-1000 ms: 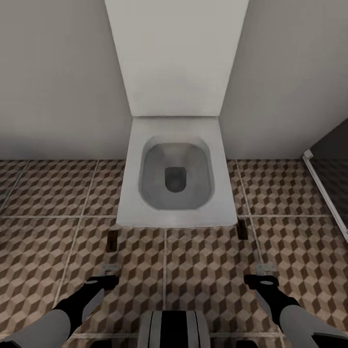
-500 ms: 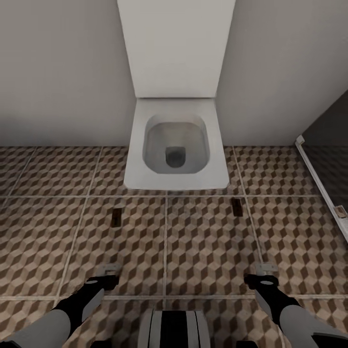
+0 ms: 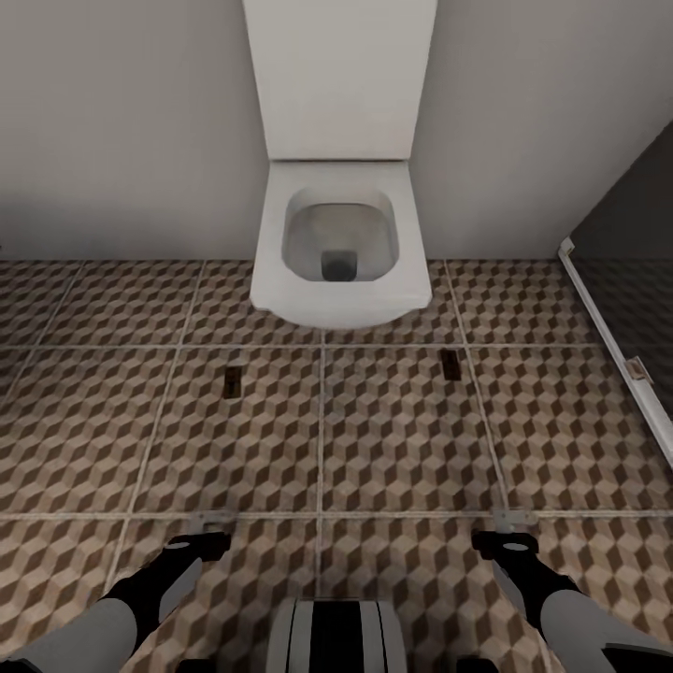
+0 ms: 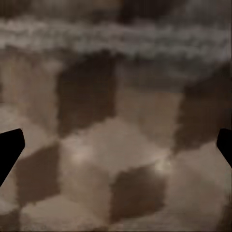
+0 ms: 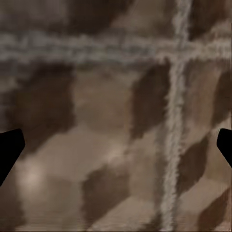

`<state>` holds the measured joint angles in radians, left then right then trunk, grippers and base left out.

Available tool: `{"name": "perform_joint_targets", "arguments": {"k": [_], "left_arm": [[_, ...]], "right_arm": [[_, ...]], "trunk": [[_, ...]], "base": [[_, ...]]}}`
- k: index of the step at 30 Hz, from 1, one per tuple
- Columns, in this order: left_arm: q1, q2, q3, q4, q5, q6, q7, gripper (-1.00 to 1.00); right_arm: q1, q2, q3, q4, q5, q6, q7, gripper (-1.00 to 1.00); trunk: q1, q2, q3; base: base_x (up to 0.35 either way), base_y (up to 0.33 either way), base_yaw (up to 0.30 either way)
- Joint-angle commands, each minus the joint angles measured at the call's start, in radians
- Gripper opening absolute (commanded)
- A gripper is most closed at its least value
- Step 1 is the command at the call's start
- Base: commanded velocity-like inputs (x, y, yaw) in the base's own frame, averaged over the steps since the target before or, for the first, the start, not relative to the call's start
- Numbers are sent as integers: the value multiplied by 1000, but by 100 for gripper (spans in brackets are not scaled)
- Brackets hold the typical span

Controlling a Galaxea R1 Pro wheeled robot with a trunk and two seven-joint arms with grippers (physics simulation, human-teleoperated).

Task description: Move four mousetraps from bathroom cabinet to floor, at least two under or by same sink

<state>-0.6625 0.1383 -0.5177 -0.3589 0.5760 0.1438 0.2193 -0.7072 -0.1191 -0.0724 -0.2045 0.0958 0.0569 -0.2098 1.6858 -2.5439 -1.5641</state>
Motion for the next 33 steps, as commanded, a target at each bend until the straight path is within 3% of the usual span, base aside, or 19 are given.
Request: {"name": "perform_joint_targets", "arguments": {"k": [1, 10, 33], "left_arm": [[0, 1, -8, -3, 8, 5, 7, 100], [0, -2, -8, -3, 8, 4, 3, 100], [0, -5, -7, -2, 8, 6, 6, 100]], "right_arm": [[0, 1, -7, -2, 10, 6, 0, 100], [0, 1, -7, -2, 10, 6, 0, 100], [0, -1, -8, -2, 10, 6, -1, 100]], "trunk": [[-1, 0, -1], [-1, 0, -1], [-1, 0, -1]], "base": [[-276, 0, 0], [-134, 0, 0], [-10, 0, 0]]}}
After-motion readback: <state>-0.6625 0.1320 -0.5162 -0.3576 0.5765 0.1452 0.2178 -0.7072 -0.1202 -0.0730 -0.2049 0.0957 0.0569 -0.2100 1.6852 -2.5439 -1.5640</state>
